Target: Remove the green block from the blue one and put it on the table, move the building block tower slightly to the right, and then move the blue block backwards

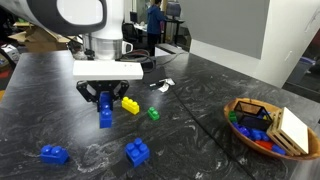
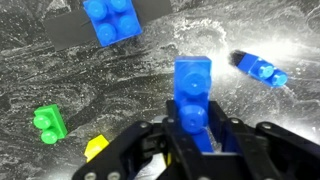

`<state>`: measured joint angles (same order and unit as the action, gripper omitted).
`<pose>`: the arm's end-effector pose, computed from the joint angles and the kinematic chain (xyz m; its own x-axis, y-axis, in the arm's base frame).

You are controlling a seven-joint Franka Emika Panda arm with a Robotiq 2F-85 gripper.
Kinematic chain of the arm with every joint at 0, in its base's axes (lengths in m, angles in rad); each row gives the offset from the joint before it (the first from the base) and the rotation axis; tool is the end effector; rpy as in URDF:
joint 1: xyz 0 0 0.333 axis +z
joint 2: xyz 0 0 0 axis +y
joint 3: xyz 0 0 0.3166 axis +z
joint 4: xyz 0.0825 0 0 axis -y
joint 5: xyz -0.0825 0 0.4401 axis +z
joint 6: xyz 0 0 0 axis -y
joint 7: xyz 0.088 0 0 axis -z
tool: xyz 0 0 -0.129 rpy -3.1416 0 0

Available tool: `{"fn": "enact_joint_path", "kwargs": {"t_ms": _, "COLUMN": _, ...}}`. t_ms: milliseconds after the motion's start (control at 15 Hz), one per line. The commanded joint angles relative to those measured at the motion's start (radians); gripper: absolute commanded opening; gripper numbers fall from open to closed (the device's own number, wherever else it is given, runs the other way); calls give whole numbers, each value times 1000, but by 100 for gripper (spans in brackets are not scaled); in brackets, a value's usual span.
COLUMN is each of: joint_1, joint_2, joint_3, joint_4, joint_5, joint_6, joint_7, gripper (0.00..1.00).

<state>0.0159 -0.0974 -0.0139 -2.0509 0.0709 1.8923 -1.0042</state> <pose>0.5704 0.0077 0.4344 0.5562 0.8307 0.0233 0.8288 -0.5525 -0.0882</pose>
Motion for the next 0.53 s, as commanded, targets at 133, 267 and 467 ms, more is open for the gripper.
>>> {"fn": "enact_joint_path", "kwargs": {"t_ms": 133, "joint_1": -2, "joint_2": -198, "joint_3": -57, "joint_4": -111, "joint_5": 32, "joint_6": -75, "joint_7": -145, "gripper": 9}}
{"fn": "enact_joint_path", "kwargs": {"t_ms": 267, "joint_1": 0, "joint_2": -253, "joint_3": -85, "joint_4": -153, "joint_5": 54, "joint_6": -102, "joint_7": -141, "gripper": 9}}
{"fn": "enact_joint_path", "kwargs": {"t_ms": 467, "joint_1": 4, "joint_2": -300, "joint_3": -116, "joint_4": -232, "joint_5": 111, "joint_6": -127, "joint_7": -116, "gripper": 9}}
